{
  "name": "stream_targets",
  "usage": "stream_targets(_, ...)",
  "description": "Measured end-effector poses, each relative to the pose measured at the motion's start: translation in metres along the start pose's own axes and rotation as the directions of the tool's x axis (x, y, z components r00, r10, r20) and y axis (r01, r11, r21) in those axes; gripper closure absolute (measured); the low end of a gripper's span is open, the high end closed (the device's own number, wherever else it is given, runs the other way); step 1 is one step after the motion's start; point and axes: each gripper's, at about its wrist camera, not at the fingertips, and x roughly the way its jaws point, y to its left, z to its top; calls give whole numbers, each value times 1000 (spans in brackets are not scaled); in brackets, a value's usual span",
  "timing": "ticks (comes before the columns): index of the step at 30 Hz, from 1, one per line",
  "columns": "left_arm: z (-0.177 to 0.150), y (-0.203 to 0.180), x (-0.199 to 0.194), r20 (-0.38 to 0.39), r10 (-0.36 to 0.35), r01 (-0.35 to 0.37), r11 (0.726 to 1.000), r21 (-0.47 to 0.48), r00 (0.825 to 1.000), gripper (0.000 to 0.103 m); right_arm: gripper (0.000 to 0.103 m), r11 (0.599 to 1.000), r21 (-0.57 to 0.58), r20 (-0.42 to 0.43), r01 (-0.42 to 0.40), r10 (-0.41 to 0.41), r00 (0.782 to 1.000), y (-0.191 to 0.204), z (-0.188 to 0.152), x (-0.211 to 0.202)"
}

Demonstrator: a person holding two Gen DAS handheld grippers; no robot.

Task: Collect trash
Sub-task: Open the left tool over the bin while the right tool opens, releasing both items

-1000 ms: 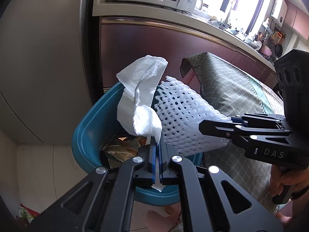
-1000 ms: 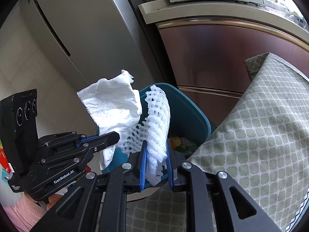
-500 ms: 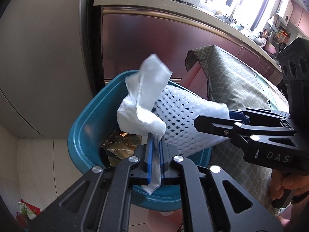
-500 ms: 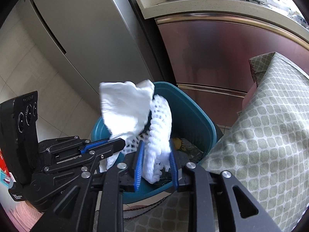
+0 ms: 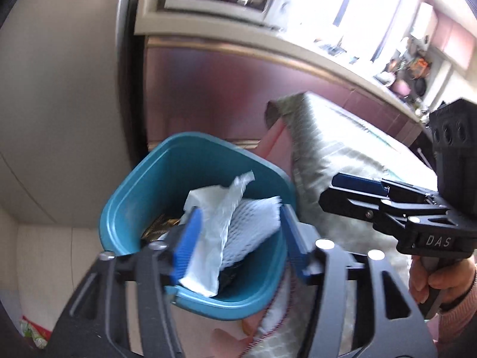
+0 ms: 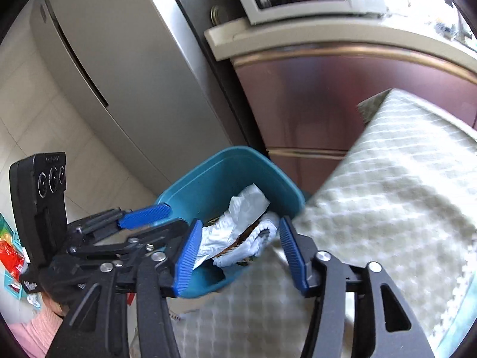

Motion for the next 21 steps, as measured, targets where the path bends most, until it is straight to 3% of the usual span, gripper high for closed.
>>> stream_targets(6, 0, -31, -26, 90, -55, 51, 998, 46, 994, 21, 34, 999, 0, 119, 53, -53, 991, -9, -26, -58)
stream_targets(8, -1, -45, -35, 124, -64, 56, 996, 68, 990, 9, 32, 997, -3, 156, 81, -80, 985, -13, -37, -75)
stream_targets(10, -3, -59, -44, 162, -68, 53, 994, 93, 984, 7, 24, 993, -4, 195, 117, -114, 974, -15, -47, -92)
stream_targets(15, -10, -92, -64, 228, -71, 39, 989, 139, 971, 6, 17, 978, 25, 297, 205, -203, 933, -22, -71, -132)
stream_targets(21, -21, -126, -85, 280, -74, 34, 989, 144, 957, 6, 7, 943, 79, 401, 325, -328, 855, -30, -101, -180)
